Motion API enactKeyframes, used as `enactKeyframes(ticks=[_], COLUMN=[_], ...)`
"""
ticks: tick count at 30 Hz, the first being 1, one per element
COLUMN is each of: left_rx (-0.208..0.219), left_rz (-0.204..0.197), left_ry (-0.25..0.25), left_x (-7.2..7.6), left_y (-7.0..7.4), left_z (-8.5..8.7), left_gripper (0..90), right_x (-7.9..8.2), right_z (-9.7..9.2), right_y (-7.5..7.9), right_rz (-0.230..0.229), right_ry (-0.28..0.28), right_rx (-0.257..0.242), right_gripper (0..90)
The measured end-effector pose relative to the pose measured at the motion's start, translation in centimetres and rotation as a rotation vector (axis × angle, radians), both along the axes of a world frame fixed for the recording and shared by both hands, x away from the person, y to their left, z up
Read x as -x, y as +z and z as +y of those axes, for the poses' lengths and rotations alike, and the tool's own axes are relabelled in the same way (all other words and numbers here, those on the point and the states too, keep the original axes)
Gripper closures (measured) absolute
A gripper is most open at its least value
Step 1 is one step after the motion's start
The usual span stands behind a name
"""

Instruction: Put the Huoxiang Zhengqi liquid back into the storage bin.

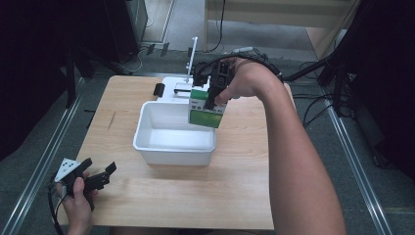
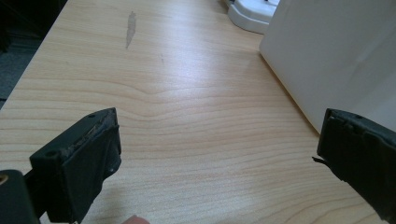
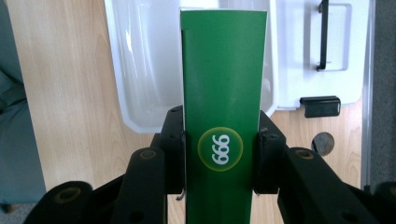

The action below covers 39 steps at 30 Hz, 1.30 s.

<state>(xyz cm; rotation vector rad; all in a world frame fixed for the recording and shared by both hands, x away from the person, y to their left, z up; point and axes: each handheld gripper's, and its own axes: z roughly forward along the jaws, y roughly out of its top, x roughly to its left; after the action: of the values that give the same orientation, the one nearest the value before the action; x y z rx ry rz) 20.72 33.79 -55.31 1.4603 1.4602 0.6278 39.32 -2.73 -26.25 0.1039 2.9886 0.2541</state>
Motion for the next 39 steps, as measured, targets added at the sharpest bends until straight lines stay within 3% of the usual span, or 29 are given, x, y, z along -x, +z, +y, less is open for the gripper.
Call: enactKeyframes(ticks=[10,18,22,39], left_rx=[0.006,0.009,0.008,0.008], left_rz=[-0.001,-0.002,-0.002,0.001], left_ry=[0.002,0.003,0.001,-0.001], left_x=[0.0,0.0,0.0,0.0], left_y=[0.0,0.0,0.0,0.0], left_z=[0.0,0.0,0.0,0.0], left_gripper=[0.2,0.2,0.2,0.2], right_x=[0.1,-0.3,-0.5,-1.7], right_z=[1.8,2.4,2.5,2.7], right_y=[-0.7,-2.2,-3.2,-7.0], right_rz=[0.004,-0.028,-0.019,-0.032], right_ry=[0.041,0.074,0.088,0.073], right_rx=[0.010,0.045,0.053,0.059], right_gripper=[64.7,64.6,64.5,64.4])
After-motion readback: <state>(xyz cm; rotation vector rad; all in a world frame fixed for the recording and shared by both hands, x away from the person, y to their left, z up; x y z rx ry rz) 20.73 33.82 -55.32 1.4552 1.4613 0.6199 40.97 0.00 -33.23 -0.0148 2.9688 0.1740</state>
